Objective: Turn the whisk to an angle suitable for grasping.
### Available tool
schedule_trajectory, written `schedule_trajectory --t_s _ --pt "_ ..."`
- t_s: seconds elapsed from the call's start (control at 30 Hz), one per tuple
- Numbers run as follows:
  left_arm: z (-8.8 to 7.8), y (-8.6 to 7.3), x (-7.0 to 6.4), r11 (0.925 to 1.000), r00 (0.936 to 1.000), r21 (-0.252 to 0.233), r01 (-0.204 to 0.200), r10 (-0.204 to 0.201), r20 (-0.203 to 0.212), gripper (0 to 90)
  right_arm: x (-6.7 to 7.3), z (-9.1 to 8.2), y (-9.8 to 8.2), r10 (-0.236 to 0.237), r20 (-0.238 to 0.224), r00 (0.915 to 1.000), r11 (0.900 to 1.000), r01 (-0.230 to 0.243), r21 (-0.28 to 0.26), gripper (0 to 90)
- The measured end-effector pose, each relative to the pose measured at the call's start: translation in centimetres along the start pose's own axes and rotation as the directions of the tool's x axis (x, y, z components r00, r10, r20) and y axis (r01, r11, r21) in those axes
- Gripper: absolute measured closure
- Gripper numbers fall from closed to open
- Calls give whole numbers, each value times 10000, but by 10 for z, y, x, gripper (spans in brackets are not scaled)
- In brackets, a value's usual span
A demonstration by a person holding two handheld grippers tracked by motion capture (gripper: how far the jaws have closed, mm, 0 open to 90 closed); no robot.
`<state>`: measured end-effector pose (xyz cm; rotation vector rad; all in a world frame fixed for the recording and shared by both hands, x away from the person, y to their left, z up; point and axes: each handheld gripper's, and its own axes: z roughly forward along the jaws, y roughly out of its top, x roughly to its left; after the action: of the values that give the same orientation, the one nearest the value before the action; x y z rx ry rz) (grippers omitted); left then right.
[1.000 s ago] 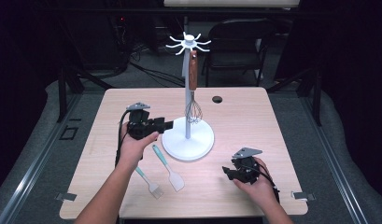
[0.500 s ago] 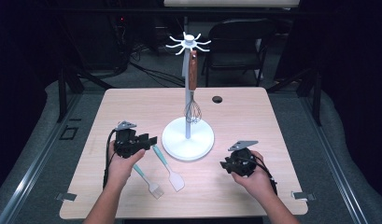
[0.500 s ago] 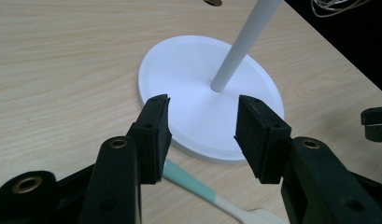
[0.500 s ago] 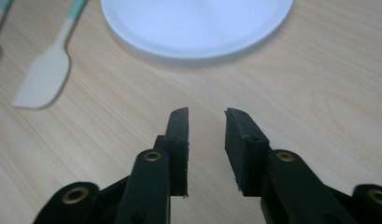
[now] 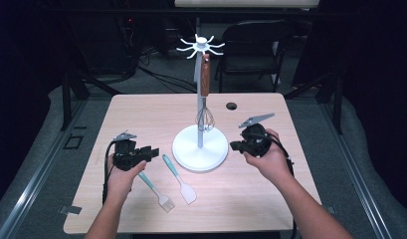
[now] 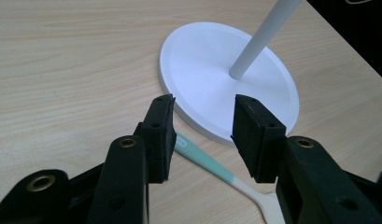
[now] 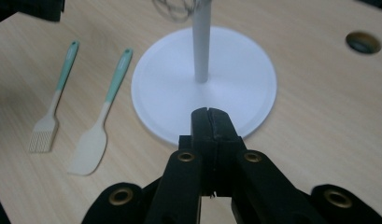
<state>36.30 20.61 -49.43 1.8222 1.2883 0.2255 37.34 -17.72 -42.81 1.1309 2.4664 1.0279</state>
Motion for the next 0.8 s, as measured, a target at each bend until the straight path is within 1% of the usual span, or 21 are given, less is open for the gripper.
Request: schedule_trajectory --t_s 0.1,0.13,0.23,0.27,0.3,0.33,0.37,0.43,0.47,0.5,0.57,0.63,0.7,0.73,0.77,0.8 --pt "2 0 -1 9999 9999 68 -83 83 -84 584 -2 -8 27 -265 222 9994 9989 273 -379 900" --pt "2 0 -1 10000 9999 61 -79 80 -85 583 -3 -10 33 -326 268 9991 9983 338 -465 900" --pt "1 0 0 10000 10000 36 -83 83 -22 584 -4 -18 57 -373 485 9981 9952 415 -887 900" --pt "1 0 0 10000 10000 23 -78 78 -14 584 -4 -19 64 -392 574 9976 9931 453 -1082 900" --pt "1 0 0 10000 10000 23 -78 78 -14 583 -4 -19 64 -392 574 9976 9931 453 -1082 900" --pt "1 0 0 10000 10000 20 -76 76 -13 583 -4 -21 72 -481 766 9959 9912 570 -1195 900" --pt "1 0 0 10000 10000 25 -84 84 -8 583 -4 -24 84 -473 1006 9938 9868 621 -1494 900" --pt "1 -1 -1 9999 10000 48 -89 89 -5 581 -5 -28 95 -438 1197 9918 9804 657 -1857 900" --pt "2 -1 -1 10000 10000 47 -63 63 -17 581 -5 -29 99 -379 1190 9922 9767 620 -2057 900" --pt "2 -1 -1 10000 10000 47 -63 63 -17 580 -6 -31 104 -299 1170 9927 9701 571 -2359 900" --pt "3 -1 -1 9999 9999 97 -130 129 13 580 -7 -35 113 -92 1120 9937 9598 402 -2778 900" --pt "4 -1 -1 9999 10000 73 -93 93 12 579 -7 -40 120 80 1099 9939 9484 273 -3160 900" --pt "5 -2 -1 9999 10000 100 -98 98 10 577 -6 -47 127 261 1060 9940 9279 153 -3724 900" --pt "5 -2 -1 9999 9999 123 -108 108 -2 576 -4 -53 131 295 1035 9942 9131 154 -4075 900" --pt "5 -2 -1 9999 9999 123 -108 108 -2 575 -3 -56 133 309 1031 9942 9014 168 -4326 900" --pt "5 -2 -1 9999 9999 125 -113 113 -5 575 -3 -56 133 309 1031 9942 9014 168 -4326 900"
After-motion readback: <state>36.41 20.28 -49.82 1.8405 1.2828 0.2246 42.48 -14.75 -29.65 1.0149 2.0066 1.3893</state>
